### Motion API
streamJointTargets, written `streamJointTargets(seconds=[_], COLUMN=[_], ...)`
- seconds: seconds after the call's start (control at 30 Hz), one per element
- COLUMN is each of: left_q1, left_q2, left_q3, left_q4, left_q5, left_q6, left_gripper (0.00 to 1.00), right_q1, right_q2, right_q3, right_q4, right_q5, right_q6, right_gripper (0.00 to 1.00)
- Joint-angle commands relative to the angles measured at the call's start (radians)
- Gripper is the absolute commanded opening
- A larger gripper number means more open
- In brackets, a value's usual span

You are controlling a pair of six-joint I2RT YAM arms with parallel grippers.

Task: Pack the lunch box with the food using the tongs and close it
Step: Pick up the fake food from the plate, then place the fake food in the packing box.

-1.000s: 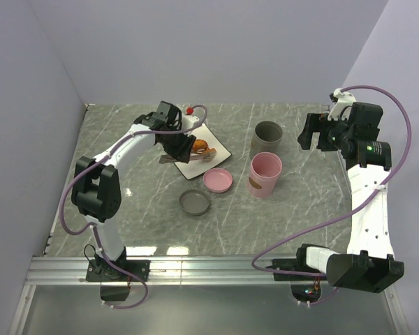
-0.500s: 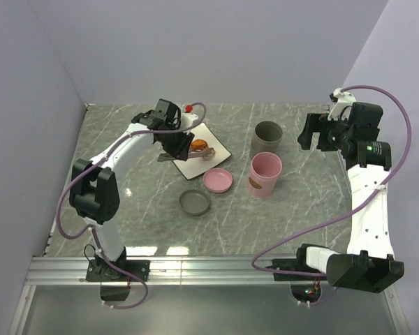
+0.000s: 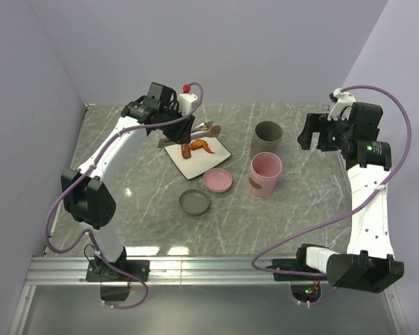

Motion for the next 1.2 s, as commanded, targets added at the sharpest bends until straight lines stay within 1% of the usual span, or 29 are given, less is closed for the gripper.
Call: streamJointTargets(seconds=[0.0, 0.1, 0.2, 0.4, 0.5, 0.7, 0.77, 0.87, 0.9, 0.93, 1.0, 1.17], left_q1=[-0.028, -0.059, -0.100, -0.171, -0.191, -0.224, -0.230, -0.246, -0.247, -0.249, -0.249, -0.258], left_q2=[-0.077, -0.071, -0.052, 0.061, 0.099, 0.204, 0.224, 0.248, 0.259, 0.262, 0.267, 0.284], left_q3=[0.106, 0.186, 0.226, 0.342, 0.376, 0.487, 0.488, 0.501, 0.496, 0.493, 0.481, 0.485], left_q4=[0.038, 0.055, 0.075, 0.078, 0.115, 0.133, 0.150, 0.155, 0.155, 0.161, 0.167, 0.166], left_q5=[0.078, 0.112, 0.115, 0.113, 0.107, 0.092, 0.090, 0.084, 0.081, 0.079, 0.079, 0.081], left_q6=[-0.032, -0.055, -0.061, -0.069, -0.084, -0.115, -0.121, -0.121, -0.118, -0.118, -0.118, -0.123], left_gripper=[0.25, 0.25, 0.25, 0.25, 0.26, 0.26, 0.26, 0.27, 0.27, 0.27, 0.28, 0.32], right_q1=[-0.008, -0.009, -0.012, -0.020, -0.021, -0.021, -0.021, -0.021, -0.023, -0.021, -0.021, -0.023], right_q2=[-0.004, 0.005, 0.013, 0.018, 0.033, 0.067, 0.068, 0.068, 0.068, 0.070, 0.076, 0.076], right_q3=[0.015, 0.023, 0.034, 0.046, 0.055, 0.092, 0.094, 0.081, 0.080, 0.078, 0.075, 0.058], right_q4=[0.009, 0.001, -0.011, -0.015, -0.026, -0.052, -0.049, -0.023, -0.019, -0.015, -0.017, -0.003], right_q5=[-0.006, -0.006, -0.006, 0.025, 0.066, 0.125, 0.136, 0.197, 0.243, 0.258, 0.281, 0.280], right_q6=[0.003, 0.003, 0.005, 0.017, 0.028, 0.054, 0.069, 0.108, 0.108, 0.141, 0.142, 0.145], right_gripper=[1.00, 1.00, 1.00, 1.00, 1.00, 1.00, 1.00, 1.00, 1.00, 1.00, 1.00, 1.00])
